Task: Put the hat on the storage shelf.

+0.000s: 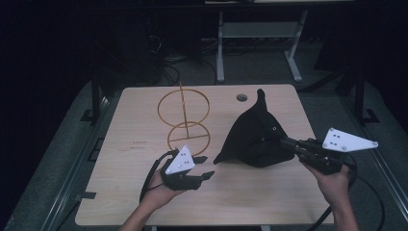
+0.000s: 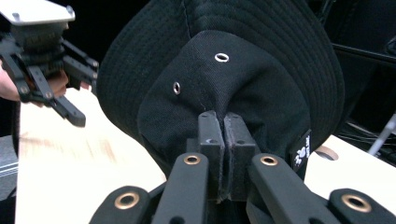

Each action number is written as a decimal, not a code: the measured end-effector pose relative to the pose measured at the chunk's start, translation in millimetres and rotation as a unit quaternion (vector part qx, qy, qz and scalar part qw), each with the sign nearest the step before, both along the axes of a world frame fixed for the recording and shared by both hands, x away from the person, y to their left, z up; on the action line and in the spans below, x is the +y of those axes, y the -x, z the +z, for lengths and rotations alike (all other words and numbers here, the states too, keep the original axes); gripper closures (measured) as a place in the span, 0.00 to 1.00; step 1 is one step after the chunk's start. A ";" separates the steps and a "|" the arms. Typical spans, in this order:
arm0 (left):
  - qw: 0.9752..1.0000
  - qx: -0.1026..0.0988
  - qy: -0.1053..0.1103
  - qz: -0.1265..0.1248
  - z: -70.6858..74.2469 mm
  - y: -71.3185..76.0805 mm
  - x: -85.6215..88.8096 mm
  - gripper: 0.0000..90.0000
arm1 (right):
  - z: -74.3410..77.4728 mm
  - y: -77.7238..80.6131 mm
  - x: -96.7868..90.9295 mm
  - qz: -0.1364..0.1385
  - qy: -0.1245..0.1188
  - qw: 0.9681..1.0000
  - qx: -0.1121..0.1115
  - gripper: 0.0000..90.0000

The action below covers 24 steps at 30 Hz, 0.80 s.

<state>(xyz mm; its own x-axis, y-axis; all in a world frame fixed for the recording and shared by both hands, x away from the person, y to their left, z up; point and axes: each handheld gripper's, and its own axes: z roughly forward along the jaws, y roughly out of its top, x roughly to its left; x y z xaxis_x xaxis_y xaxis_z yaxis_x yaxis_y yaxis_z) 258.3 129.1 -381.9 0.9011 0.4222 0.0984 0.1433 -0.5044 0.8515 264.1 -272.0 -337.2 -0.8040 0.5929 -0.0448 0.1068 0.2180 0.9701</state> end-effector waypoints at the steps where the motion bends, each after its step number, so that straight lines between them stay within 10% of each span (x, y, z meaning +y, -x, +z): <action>1: 1.000 0.001 -0.001 0.004 -2.1 0.9 2.3 0.54 | 3.6 -1.6 1.2 -0.001 0.004 1.000 -0.002 0.97; 24: 0.999 0.033 -0.004 0.026 -43.4 5.1 40.2 0.51 | 64.2 -28.3 25.1 0.001 -0.016 1.000 0.009 0.98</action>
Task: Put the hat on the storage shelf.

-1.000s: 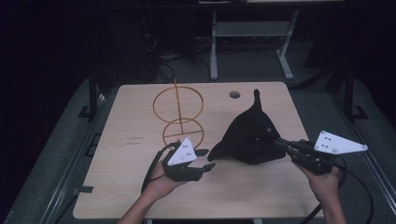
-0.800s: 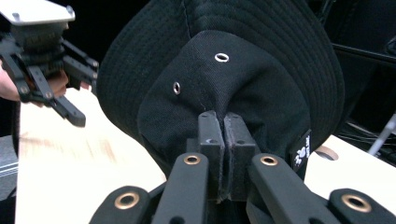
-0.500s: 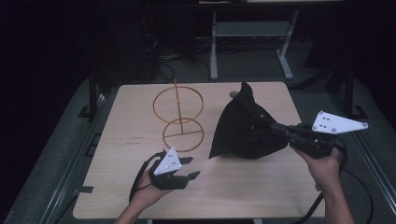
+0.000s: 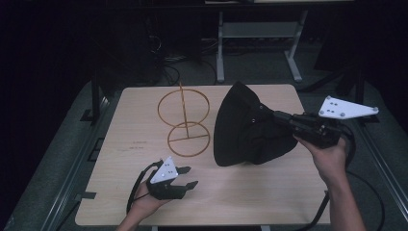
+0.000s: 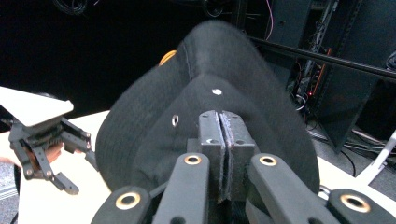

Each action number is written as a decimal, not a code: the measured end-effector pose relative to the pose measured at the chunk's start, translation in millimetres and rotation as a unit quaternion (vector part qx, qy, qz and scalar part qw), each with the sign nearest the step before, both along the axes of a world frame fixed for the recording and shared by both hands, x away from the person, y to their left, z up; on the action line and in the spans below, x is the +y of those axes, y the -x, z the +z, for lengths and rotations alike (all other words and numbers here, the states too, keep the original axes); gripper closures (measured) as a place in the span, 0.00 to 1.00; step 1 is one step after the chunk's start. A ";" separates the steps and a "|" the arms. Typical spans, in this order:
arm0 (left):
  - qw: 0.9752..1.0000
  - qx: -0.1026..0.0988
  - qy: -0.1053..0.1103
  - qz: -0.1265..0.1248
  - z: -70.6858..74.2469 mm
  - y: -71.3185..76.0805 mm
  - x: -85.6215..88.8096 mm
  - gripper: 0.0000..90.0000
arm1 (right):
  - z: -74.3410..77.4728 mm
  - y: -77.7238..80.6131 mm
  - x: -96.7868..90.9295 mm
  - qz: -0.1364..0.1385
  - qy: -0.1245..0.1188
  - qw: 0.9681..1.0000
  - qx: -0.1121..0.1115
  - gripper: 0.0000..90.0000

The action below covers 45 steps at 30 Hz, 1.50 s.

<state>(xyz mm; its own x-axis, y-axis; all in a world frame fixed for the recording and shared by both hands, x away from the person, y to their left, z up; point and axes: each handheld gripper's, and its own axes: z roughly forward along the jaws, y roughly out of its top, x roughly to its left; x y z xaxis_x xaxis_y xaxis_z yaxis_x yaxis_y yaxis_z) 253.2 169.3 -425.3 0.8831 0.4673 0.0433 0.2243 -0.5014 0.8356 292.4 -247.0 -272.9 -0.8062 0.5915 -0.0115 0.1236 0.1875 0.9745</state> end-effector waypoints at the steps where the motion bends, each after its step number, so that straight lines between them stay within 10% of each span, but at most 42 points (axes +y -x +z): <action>1: 1.000 0.002 0.001 0.000 -1.0 -0.1 0.6 0.51 | 3.0 -1.5 2.6 0.003 0.005 1.000 -0.001 0.98; 27: 0.999 0.022 -0.022 -0.022 -14.8 1.0 -0.8 0.50 | 79.9 -35.7 56.1 0.032 0.034 0.999 -0.005 0.99; 45: 0.998 0.021 -0.028 -0.053 -17.4 8.2 -7.5 0.50 | 137.1 -80.2 142.6 0.082 0.061 0.995 0.003 0.99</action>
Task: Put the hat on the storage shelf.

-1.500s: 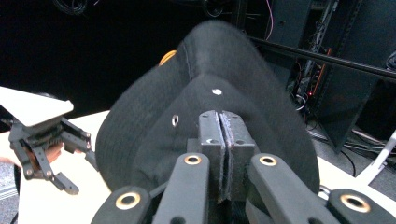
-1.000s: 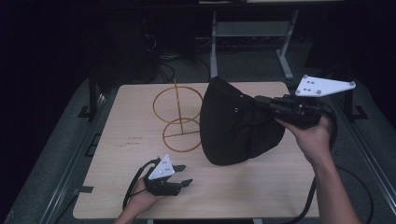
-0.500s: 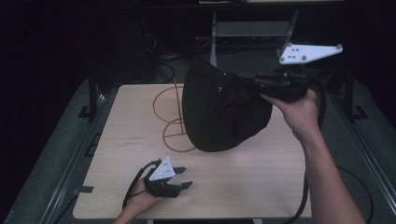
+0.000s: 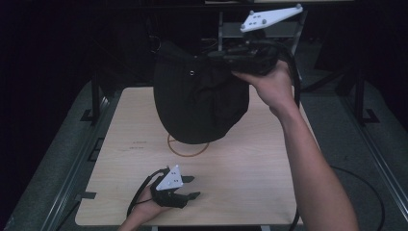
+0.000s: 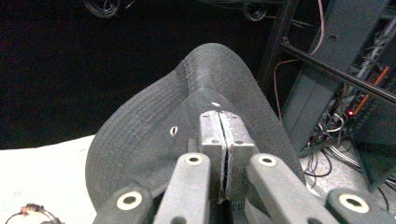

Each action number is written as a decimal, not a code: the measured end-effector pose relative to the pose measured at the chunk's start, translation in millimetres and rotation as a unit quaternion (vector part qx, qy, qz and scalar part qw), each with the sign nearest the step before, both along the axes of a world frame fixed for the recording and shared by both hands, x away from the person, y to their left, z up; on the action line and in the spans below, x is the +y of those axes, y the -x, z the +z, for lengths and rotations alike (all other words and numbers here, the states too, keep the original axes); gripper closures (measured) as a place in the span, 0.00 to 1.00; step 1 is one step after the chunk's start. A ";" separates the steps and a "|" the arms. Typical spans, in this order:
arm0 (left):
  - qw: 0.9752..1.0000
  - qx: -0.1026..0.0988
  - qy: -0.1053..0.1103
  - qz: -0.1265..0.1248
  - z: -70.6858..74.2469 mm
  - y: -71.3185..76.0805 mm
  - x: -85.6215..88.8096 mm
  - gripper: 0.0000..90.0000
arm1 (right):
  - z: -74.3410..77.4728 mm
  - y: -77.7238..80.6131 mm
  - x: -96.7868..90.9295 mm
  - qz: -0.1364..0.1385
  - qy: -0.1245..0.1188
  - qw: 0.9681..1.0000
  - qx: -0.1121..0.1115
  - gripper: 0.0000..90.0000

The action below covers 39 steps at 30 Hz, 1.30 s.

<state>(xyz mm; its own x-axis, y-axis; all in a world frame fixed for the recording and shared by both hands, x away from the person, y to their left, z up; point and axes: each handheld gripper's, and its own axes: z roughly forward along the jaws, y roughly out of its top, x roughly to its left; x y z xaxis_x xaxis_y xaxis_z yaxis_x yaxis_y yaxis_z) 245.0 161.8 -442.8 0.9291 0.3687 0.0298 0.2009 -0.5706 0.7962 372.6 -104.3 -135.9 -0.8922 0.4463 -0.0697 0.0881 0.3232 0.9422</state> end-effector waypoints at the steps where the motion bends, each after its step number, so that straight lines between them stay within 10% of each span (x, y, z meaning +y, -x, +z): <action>1: 1.000 0.000 0.000 0.000 0.0 0.0 0.0 0.50 | 0.0 0.0 0.0 0.000 0.000 1.000 0.000 0.99; 17: 1.000 0.004 0.008 -0.021 1.7 2.4 -5.1 0.50 | 8.2 -41.7 75.4 0.020 0.051 0.998 0.036 0.99; 39: 0.998 0.000 -0.012 -0.056 0.2 8.6 -18.1 0.49 | -51.2 -91.1 143.3 -0.003 0.128 0.987 0.094 0.98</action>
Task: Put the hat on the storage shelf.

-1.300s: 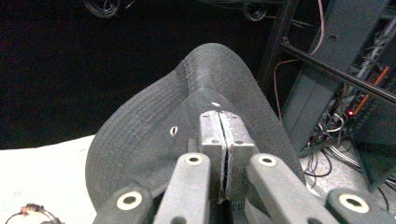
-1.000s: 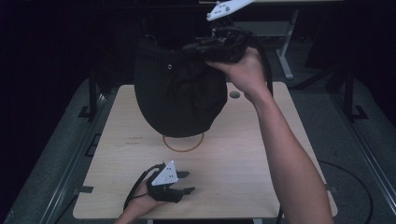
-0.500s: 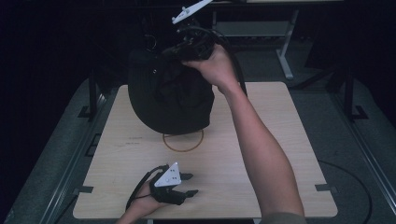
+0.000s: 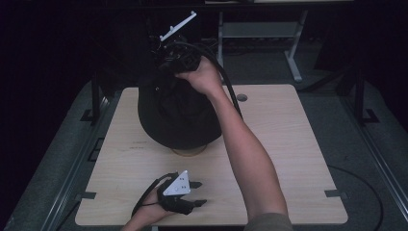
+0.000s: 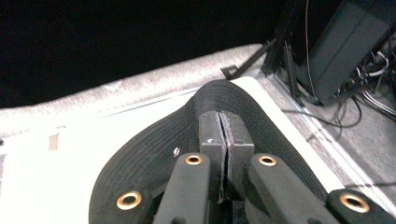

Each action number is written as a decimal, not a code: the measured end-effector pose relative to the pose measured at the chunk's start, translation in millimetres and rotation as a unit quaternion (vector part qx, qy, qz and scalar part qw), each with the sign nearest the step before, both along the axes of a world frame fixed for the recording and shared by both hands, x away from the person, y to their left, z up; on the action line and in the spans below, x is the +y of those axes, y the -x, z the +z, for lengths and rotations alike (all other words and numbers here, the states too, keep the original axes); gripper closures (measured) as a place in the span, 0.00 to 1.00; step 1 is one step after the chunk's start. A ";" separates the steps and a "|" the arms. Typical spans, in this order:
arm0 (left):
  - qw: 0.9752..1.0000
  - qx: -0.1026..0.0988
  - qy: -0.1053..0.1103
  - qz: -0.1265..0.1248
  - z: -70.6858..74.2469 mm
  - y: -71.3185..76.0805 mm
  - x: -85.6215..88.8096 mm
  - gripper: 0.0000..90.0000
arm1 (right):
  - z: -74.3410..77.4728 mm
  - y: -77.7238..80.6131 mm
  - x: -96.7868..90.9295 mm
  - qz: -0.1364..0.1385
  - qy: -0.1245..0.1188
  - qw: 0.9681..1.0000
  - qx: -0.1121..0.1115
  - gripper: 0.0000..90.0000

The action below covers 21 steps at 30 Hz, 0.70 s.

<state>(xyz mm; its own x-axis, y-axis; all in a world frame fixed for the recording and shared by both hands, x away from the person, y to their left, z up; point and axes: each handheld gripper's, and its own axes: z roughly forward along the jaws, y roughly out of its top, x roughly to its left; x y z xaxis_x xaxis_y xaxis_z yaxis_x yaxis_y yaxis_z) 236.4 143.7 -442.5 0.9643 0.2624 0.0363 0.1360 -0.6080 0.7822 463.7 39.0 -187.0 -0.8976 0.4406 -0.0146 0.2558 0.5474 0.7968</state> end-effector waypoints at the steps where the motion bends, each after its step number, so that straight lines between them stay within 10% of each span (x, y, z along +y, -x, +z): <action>1: 1.000 0.002 0.000 0.000 -0.1 0.2 -0.1 0.49 | -1.7 -0.6 2.2 -0.002 0.007 1.000 -0.001 0.98; 14: 1.000 -0.001 -0.011 -0.004 -0.8 2.0 -2.2 0.49 | -16.9 -6.1 18.3 -0.003 0.073 0.997 -0.007 0.96; 21: 1.000 -0.001 -0.012 -0.005 -0.9 2.5 -2.5 0.49 | -20.0 -5.6 13.7 -0.003 0.052 0.999 0.009 0.85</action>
<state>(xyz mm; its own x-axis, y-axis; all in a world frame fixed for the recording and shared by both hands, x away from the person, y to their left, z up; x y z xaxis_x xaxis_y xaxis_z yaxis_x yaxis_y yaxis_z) 233.9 141.2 -443.5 0.9667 0.2523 0.0440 0.1289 -0.6276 0.7678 469.3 52.7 -207.1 -0.8953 0.4431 -0.0453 0.2726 0.6254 0.7311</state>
